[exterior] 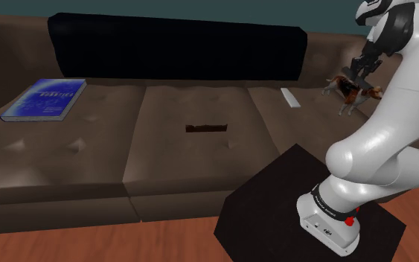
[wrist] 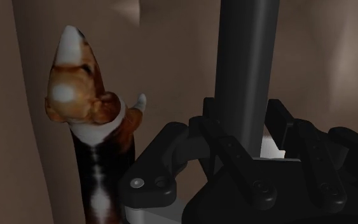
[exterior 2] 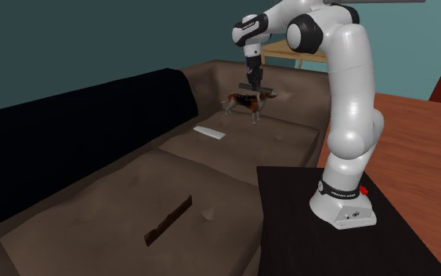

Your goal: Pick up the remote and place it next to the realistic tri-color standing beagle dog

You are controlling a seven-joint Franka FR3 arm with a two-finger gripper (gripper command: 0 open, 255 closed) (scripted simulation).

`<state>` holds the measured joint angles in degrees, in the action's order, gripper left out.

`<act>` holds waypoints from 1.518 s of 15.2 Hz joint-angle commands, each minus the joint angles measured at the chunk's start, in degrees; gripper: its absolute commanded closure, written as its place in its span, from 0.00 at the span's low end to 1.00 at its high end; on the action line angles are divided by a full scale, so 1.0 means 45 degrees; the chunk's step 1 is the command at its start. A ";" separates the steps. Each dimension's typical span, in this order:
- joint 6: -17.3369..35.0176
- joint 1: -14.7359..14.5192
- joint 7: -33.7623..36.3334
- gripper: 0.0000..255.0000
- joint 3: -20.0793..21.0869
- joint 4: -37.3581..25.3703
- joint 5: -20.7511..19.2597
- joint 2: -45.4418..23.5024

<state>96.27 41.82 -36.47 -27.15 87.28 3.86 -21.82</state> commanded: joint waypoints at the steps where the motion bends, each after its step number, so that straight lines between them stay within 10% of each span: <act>1: 0.0327 -0.0018 0.0015 1.00 0.0017 0.0283 0.0023 -0.0040; 23: 0.3551 0.0095 -0.0114 1.00 0.0319 0.2362 0.0586 -0.1293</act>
<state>111.61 42.16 -36.88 -25.77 97.57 6.36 -27.36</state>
